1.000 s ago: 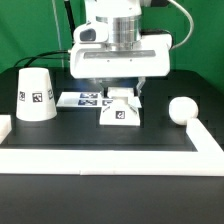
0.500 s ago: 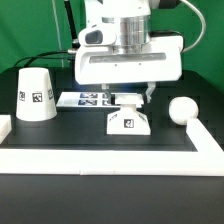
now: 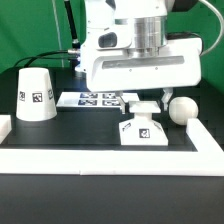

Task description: Assemble lamp

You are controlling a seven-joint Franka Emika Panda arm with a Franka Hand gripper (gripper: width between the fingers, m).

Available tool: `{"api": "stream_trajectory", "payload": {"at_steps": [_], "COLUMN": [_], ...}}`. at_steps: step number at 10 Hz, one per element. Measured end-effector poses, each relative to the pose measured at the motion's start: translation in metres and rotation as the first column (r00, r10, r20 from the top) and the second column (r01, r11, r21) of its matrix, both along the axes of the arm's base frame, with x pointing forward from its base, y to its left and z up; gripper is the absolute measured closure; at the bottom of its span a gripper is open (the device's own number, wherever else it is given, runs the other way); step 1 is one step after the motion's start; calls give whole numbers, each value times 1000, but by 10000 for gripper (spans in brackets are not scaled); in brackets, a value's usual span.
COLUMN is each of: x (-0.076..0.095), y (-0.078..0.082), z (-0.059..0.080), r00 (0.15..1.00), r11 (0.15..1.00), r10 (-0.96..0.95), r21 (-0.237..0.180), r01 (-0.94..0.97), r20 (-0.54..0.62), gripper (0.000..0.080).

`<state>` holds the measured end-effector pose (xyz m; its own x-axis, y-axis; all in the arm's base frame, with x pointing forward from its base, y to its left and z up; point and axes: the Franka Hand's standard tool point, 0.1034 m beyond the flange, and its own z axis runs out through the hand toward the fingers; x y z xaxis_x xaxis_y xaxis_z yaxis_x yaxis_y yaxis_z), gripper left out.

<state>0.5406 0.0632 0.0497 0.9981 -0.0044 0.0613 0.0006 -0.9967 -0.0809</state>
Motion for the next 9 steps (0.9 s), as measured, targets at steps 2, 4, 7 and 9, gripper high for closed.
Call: {"api": "stream_trajectory", "payload": {"at_steps": [2,4,7,9], "x": [21,32,61,72], "y": [11,15,27,35], "z": [1,0,1,2], "r00": [1000,999,997,996], "r11": [1000,1000,1000,1000], "r10": [3,2,11,12], "r21": [6,9,17,22], "r01": [-3,-2,-13,-14], "r20": [24,37,73,85], "gripper": [265,265,265,265]}}
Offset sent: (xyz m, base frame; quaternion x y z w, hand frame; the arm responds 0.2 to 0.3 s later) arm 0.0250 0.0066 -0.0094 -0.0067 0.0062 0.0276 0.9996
